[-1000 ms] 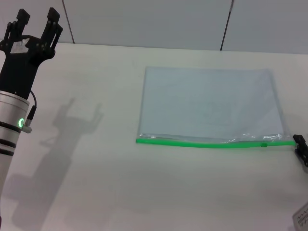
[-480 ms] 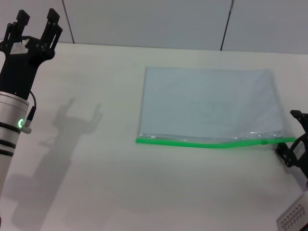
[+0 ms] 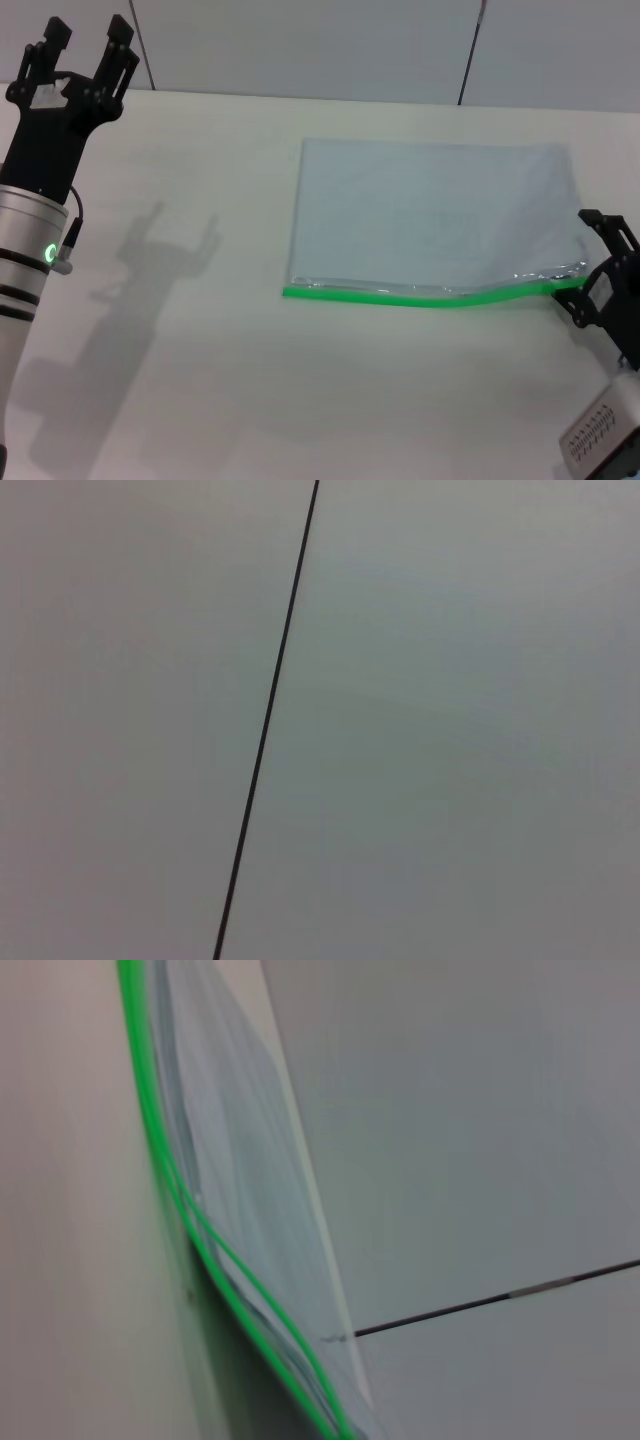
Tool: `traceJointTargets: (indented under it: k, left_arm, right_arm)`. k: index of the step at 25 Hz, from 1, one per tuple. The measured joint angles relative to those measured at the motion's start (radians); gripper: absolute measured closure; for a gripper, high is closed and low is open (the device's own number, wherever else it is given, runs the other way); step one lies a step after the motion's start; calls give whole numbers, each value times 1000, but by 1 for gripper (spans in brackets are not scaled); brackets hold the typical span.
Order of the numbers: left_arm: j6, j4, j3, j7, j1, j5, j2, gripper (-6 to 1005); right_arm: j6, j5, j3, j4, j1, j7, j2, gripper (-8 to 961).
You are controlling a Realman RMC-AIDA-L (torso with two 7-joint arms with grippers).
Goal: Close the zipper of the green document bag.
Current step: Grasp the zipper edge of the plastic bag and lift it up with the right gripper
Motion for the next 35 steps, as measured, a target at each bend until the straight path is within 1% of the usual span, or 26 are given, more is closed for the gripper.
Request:
traceJointTargets:
  k: [1, 6, 17, 22, 29, 35]
  left_arm:
    - [0, -1, 1, 0, -2, 0, 0, 232]
    - [0, -1, 2, -1, -5, 1, 0, 232]
    - [0, -2, 2, 0, -5, 1, 0, 232]
    - [0, -2, 2, 0, -5, 1, 0, 232]
    - [-1, -1, 3, 0, -6, 3, 0, 231]
    - [-16, 7, 6, 1, -10, 33, 1, 231]
  right_arm:
    - [24, 0, 0, 1, 13, 0, -1, 75]
    - [59, -1, -2, 1, 27, -3, -1, 81]
    - [59, -2, -25, -16, 44, -30, -1, 549]
    - [55, -2, -28, -31, 47, -30, -2, 784]
    - [56, -1, -65, -38, 67, -27, -2, 815]
    - [58, 1, -69, -76, 79, -23, -2, 851]
